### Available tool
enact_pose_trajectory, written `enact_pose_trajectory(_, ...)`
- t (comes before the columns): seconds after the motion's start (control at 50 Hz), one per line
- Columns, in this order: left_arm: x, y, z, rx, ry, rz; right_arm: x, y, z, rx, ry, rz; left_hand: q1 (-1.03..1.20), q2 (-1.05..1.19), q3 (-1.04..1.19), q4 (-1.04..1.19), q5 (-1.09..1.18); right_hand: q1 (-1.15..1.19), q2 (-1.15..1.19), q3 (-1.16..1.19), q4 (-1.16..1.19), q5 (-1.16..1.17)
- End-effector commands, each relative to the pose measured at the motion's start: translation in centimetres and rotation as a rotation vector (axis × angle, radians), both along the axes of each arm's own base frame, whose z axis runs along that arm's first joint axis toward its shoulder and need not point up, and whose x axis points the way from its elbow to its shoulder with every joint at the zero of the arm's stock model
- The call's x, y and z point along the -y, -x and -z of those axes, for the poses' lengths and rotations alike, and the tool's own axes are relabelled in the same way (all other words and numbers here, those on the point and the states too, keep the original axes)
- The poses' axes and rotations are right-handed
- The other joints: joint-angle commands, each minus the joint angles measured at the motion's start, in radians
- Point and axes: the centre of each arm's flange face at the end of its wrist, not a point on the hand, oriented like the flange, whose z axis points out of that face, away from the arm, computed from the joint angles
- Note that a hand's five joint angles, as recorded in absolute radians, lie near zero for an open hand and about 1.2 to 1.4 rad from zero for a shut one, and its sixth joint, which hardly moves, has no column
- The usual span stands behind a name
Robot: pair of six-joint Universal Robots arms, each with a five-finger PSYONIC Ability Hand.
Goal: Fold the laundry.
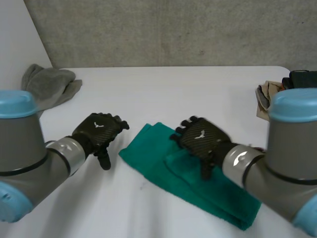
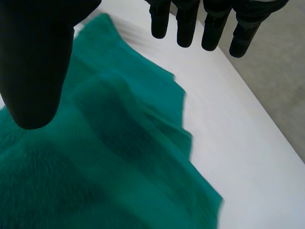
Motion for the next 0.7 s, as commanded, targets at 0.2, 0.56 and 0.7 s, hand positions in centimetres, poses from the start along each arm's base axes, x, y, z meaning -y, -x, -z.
enact_pose_trajectory(0.2,1.3,1.9,1.1,0.034,0.023,0.028,1.9,-3.1,5.4,-0.057,0.012,-0.069,0.205,0.212,0.212,0.209,0.210,0.342,0.355,0.345,0.342,0.339)
enact_pose_trajectory(0.56,1.6,2.2,1.8,0.039,0.015,0.029,6.5,0.0,-2.4,0.115,0.186,0.176,0.129,0.136,0.136,0.132,0.133,1.173,1.187,1.176,1.174,1.171)
enact_pose_trajectory(0.7,2.2,2.6,2.7,0.047,0.001,0.035,7.7,4.5,-3.9,0.030,0.235,0.339,0.170,0.177,0.177,0.173,0.175,1.173,1.187,1.176,1.174,1.171)
